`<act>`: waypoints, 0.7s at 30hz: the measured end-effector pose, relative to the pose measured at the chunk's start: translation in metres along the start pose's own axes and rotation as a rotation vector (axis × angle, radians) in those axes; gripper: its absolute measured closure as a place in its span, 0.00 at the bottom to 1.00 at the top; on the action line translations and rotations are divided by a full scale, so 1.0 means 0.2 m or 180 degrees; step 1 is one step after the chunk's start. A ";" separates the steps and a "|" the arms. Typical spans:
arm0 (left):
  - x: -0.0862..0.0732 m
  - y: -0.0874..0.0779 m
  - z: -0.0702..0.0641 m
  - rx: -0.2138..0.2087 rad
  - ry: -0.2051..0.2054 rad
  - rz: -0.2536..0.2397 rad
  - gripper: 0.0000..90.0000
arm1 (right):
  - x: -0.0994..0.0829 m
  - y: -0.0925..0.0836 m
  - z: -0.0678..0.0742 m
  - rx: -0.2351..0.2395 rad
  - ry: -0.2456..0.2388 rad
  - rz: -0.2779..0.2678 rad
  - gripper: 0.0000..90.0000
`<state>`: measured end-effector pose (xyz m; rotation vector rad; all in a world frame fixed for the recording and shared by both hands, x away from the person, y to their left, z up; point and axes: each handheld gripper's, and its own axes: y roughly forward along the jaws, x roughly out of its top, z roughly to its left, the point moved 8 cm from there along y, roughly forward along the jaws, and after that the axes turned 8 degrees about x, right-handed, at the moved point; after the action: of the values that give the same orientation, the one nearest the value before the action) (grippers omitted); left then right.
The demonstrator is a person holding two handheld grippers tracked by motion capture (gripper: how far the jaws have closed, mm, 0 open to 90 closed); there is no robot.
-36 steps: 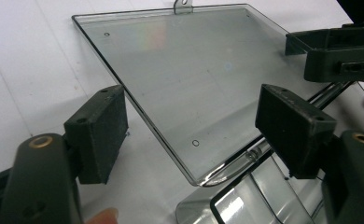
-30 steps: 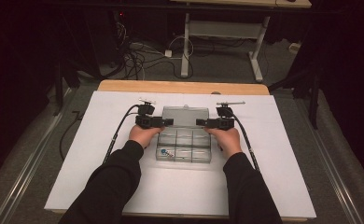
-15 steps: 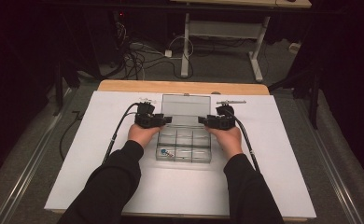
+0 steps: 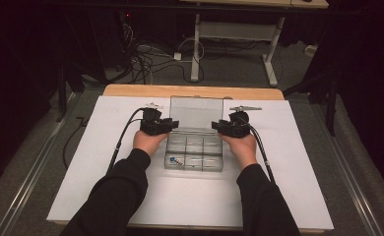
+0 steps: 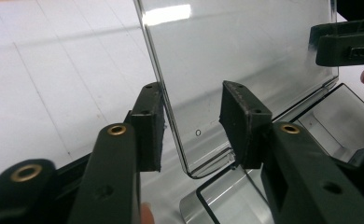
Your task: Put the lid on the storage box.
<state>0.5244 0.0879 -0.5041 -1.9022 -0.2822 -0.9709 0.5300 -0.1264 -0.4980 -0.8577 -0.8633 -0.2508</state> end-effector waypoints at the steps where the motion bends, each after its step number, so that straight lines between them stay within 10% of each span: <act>1: 0.00 0.00 0.00 0.0002 0.0018 -0.0011 0.68 | 0.00 -0.01 0.01 -0.0018 -0.0022 -0.0007 0.69; 21: -0.01 -0.07 -0.03 0.0124 0.0203 -0.0176 0.77 | -0.01 -0.08 0.05 -0.0181 -0.0347 -0.0129 0.77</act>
<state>0.5126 0.0912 -0.4955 -1.8329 -0.3154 -1.0535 0.5150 -0.1289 -0.4866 -0.9142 -0.9798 -0.2668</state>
